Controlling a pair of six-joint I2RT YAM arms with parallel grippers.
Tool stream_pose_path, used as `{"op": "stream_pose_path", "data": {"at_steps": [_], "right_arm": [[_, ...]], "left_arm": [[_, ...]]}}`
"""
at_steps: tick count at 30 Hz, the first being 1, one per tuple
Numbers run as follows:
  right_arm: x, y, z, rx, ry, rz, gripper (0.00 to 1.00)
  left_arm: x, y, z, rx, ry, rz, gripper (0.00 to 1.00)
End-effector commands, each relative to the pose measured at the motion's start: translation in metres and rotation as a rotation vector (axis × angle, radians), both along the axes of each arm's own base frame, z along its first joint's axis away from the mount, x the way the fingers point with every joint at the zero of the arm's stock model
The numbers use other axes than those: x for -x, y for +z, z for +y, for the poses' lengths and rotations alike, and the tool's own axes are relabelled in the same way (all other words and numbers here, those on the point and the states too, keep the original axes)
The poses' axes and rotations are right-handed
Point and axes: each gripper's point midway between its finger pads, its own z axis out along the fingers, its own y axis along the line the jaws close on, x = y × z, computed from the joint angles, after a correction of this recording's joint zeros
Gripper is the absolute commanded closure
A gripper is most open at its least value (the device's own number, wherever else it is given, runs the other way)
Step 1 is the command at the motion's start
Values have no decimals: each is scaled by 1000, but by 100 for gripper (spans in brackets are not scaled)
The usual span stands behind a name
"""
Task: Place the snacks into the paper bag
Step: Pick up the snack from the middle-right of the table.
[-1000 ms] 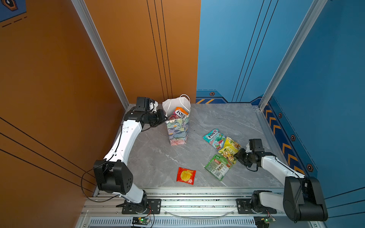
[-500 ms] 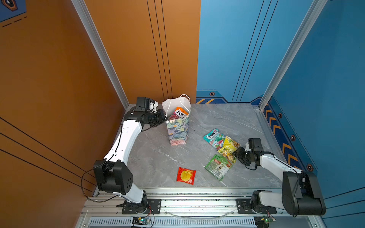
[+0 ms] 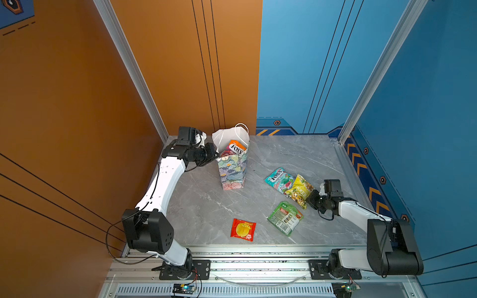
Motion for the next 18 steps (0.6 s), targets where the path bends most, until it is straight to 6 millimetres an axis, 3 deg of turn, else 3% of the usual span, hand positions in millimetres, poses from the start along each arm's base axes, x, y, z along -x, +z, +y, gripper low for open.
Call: {"op": "stream_pose_path", "data": {"at_steps": [1, 10, 18], "right_arm": [[-9, 23, 0, 2, 8, -63, 100], [-18, 97, 6, 82, 41, -204, 100], [-29, 168, 35, 141, 124, -345, 100]], "left_arm": [[5, 3, -7, 16, -23, -2, 100], [5, 2, -7, 15, -26, -2, 100], [6, 4, -7, 16, -26, -4, 100]]}}
